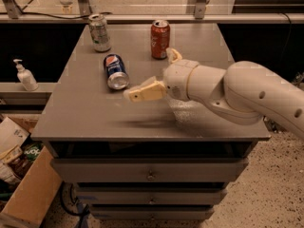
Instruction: Knock pepsi can over
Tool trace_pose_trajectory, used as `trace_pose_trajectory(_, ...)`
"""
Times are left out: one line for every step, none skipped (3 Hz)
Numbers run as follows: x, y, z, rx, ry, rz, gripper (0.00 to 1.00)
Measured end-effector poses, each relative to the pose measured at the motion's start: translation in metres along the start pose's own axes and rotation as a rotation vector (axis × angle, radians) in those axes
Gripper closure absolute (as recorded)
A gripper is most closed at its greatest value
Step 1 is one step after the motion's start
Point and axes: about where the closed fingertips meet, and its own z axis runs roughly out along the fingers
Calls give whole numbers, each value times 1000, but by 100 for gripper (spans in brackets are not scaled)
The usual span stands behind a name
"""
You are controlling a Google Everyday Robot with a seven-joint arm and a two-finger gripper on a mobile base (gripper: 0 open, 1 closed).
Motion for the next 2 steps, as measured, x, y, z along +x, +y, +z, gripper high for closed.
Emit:
trace_pose_trajectory(9,-6,-39,48,10,1,0)
trace_pose_trajectory(9,-6,-39,48,10,1,0)
